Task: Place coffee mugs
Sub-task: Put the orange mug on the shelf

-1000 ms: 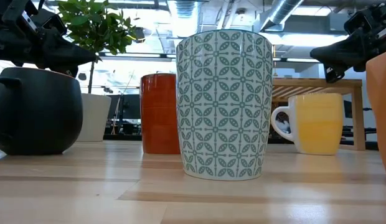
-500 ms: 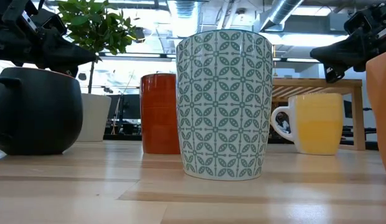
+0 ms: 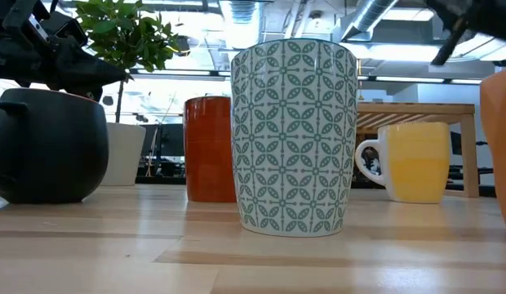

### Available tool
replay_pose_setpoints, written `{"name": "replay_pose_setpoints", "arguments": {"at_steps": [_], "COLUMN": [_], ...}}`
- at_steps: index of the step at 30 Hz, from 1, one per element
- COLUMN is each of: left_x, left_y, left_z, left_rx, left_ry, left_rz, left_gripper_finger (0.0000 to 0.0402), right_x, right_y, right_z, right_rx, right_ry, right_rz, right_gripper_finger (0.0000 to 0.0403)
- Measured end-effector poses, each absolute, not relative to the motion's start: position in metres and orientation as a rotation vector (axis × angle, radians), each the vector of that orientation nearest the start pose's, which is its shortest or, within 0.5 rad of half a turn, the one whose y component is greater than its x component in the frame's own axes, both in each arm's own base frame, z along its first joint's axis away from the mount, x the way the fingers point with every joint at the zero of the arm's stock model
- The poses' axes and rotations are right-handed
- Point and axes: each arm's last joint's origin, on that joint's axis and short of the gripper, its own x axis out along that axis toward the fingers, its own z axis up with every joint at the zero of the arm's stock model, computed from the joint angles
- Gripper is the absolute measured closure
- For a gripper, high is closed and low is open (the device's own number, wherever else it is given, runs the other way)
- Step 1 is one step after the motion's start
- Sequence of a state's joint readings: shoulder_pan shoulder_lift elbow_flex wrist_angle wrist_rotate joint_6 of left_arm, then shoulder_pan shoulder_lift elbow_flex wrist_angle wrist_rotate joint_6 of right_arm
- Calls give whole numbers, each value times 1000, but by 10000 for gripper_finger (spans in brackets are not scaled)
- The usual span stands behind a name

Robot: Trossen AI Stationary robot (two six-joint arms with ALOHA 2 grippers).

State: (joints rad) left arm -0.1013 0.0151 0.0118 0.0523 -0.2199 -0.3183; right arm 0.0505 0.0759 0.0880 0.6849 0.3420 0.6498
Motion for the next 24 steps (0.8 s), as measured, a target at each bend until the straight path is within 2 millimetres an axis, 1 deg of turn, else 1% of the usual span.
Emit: {"name": "replay_pose_setpoints", "arguments": {"at_steps": [2, 4, 9, 12, 15, 19, 21, 24], "left_x": [97, 97, 97, 97, 97, 97, 97, 97], "left_y": [-4, -4, -4, -4, -4, -4, -4, -4], "left_z": [171, 171, 171, 171, 171, 171, 171, 171], "left_rx": [-326, -326, -326, -326, -326, -326, -326, -326], "left_ry": [-67, -67, -67, -67, -67, -67, -67, -67], "left_rz": [110, 110, 110, 110, 110, 110, 110, 110], "left_gripper_finger": [401, 401, 402, 401, 401, 401, 402, 402], "right_x": [76, 83, 117, 136, 153, 172, 181, 189], "right_y": [-4, -1, 14, 25, 35, 43, 46, 51], "right_z": [265, 285, 335, 356, 365, 365, 362, 358], "right_rx": [792, 794, 690, 642, 642, 703, 720, 751], "right_ry": [-751, -710, -549, -415, -228, 1, 104, 259], "right_rz": [13, 76, 243, 327, 365, 331, 331, 337], "right_gripper_finger": [351, 351, 351, 351, 351, 345, 335, 308]}}
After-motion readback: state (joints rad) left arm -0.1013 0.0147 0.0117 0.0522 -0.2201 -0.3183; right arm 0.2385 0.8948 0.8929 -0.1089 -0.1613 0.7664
